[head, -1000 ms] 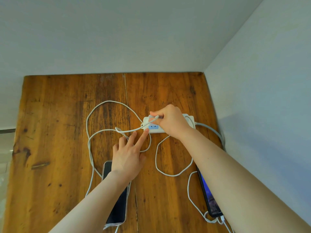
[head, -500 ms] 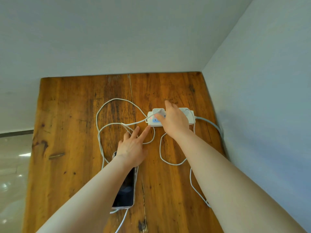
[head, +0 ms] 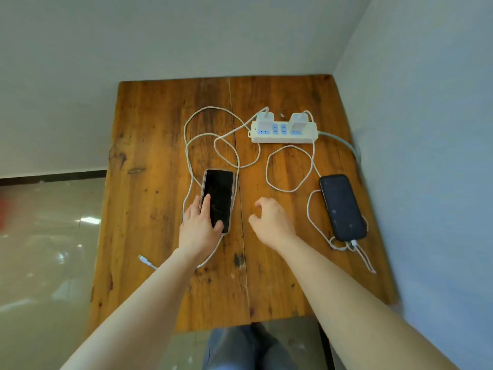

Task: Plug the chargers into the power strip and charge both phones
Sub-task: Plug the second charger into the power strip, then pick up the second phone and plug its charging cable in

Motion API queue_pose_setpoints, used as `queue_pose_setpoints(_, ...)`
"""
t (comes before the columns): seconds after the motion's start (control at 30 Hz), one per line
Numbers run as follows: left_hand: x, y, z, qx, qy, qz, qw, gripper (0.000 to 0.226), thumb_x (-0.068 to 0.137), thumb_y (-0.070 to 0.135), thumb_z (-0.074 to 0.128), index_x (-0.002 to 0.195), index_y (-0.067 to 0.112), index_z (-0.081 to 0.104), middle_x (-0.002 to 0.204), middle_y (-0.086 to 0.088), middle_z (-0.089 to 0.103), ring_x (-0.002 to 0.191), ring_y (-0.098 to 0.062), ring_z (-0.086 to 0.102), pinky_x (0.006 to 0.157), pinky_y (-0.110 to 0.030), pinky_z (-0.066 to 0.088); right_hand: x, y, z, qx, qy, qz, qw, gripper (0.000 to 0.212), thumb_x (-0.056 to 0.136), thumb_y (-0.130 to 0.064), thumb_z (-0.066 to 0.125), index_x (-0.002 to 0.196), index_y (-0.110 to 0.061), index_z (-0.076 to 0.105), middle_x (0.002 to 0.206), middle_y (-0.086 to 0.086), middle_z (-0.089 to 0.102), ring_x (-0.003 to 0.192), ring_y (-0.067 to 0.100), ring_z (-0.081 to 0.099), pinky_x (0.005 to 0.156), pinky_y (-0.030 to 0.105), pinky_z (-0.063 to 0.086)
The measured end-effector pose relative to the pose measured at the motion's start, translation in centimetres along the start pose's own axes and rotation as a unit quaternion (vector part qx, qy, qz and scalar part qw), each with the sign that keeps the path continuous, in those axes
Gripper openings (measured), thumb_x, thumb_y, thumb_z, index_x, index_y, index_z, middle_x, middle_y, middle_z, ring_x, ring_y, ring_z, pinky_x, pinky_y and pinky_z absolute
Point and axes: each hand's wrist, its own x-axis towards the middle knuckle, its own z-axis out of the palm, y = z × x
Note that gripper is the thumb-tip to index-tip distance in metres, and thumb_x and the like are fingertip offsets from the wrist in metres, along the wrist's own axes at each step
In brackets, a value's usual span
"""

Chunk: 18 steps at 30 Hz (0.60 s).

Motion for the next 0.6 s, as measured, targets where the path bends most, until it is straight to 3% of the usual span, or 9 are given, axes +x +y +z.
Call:
queue_pose_setpoints(0.17, -1.6, -0.2, -0.3, -0.129, 0.016, -0.036, 0.991, 0.061, 0.097, 0.024, 0.048, 0.152, 0.018, 0.023, 0.154, -0.007, 0.034, 0.139, -0.026, 0.036, 0.107, -0.041, 0.039, -4.1, 1.8, 3.6, -0.042, -0.051, -0.045, 0.997, 0.033, 0.096, -0.022, 0.049, 0.128, -0.018, 0.052, 0.127, 0.0, 0.052, 0.091, 0.015, 0.058, 0.071, 0.026, 0.054)
queue_pose_setpoints(0.23, -1.9, -0.2, -0.9, -0.18, 0.031, -0.037, 0.983, 0.056, 0.096, 0.02, 0.051, 0.149, 0.017, 0.032, 0.146, -0.006, 0.046, 0.129, -0.025, 0.049, 0.091, -0.031, 0.048, -5.0, 2.1, 5.1, -0.067, -0.055, -0.087, 0.992, 0.034, 0.097, -0.02, 0.047, 0.13, -0.018, 0.052, 0.127, 0.0, 0.052, 0.098, 0.017, 0.058, 0.08, 0.031, 0.055)
queue_pose_setpoints(0.3, -1.3, -0.7, -1.5, -0.223, 0.045, -0.053, 0.972, 0.051, 0.095, 0.017, 0.054, 0.144, 0.016, 0.039, 0.138, -0.006, 0.055, 0.119, -0.023, 0.057, 0.075, -0.02, 0.047, -5.4, 2.0, 6.8, -0.1, -0.052, -0.157, 0.981, 0.036, 0.097, -0.016, 0.045, 0.133, -0.016, 0.05, 0.131, 0.002, 0.051, 0.112, 0.019, 0.054, 0.091, 0.033, 0.05)
queue_pose_setpoints(0.4, 0.4, -1.7, -1.9, -0.274, 0.047, -0.092, 0.956, 0.052, 0.092, 0.019, 0.061, 0.141, 0.016, 0.044, 0.131, -0.007, 0.06, 0.108, -0.021, 0.061, 0.071, -0.022, 0.047, -5.3, 1.8, 8.9, -0.175, -0.028, -0.293, 0.94, 0.041, 0.094, -0.005, 0.044, 0.135, -0.009, 0.048, 0.137, 0.01, 0.05, 0.124, 0.026, 0.046, 0.098, 0.04, 0.043)
queue_pose_setpoints(0.53, 1.7, -2.1, -1.5, -0.236, 0.022, -0.098, 0.966, 0.061, 0.084, 0.028, 0.072, 0.137, 0.015, 0.044, 0.125, -0.006, 0.061, 0.105, -0.021, 0.061, 0.074, -0.028, 0.051, -4.7, 1.6, 11.0, -0.238, -0.032, -0.357, 0.903, 0.041, 0.092, -0.002, 0.045, 0.133, -0.007, 0.051, 0.141, 0.017, 0.047, 0.129, 0.032, 0.043, 0.1, 0.045, 0.041)
queue_pose_setpoints(0.6, 2.2, -1.6, -1.1, -0.198, 0.024, -0.094, 0.975, 0.066, 0.079, 0.034, 0.075, 0.134, 0.014, 0.043, 0.123, -0.006, 0.06, 0.104, -0.022, 0.062, 0.074, -0.029, 0.052, -4.6, 1.6, 11.2, -0.269, -0.035, -0.378, 0.885, 0.034, 0.092, -0.004, 0.046, 0.123, -0.007, 0.06, 0.134, 0.017, 0.053, 0.123, 0.031, 0.047, 0.096, 0.043, 0.041)
